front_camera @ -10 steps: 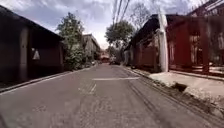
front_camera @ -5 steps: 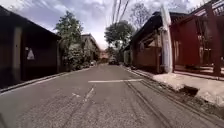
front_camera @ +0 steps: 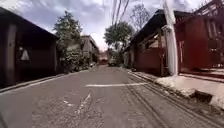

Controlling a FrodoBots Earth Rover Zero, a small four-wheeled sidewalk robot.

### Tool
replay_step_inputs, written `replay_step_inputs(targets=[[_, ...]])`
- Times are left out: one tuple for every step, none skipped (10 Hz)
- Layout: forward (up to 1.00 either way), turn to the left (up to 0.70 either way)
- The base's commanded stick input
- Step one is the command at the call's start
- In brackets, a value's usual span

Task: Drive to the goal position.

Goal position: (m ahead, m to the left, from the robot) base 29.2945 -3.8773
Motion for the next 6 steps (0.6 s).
replay_step_inputs(targets=[[0.70, 0.00], [0.70, 0.00], [0.70, 0.00], [0.70, 0.00], [0.70, 0.00], [0.70, 0.00]])
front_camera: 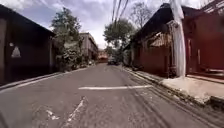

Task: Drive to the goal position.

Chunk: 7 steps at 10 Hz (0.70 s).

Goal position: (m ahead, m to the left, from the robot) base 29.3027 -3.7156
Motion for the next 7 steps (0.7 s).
replay_step_inputs(targets=[[0.70, 0.00], [0.70, 0.00], [0.70, 0.00], [0.70, 0.00], [0.70, 0.00], [0.70, 0.00], [0.70, 0.00]])
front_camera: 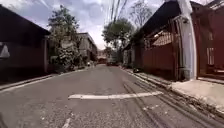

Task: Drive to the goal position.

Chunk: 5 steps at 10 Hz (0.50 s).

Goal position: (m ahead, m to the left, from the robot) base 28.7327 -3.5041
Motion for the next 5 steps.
replay_step_inputs(targets=[[0.70, 0.00], [0.70, 0.00], [0.70, 0.00], [0.70, 0.00], [0.70, 0.00]])
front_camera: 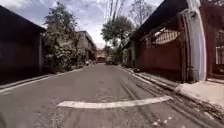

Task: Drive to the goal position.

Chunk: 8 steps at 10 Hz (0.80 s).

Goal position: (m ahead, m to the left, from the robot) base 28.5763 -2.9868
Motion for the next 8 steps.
replay_step_inputs(targets=[[0.70, 0.00], [0.70, 0.00], [0.70, 0.00], [0.70, 0.00], [0.70, 0.00], [0.70, 0.00], [0.70, 0.00], [0.70, 0.00]])
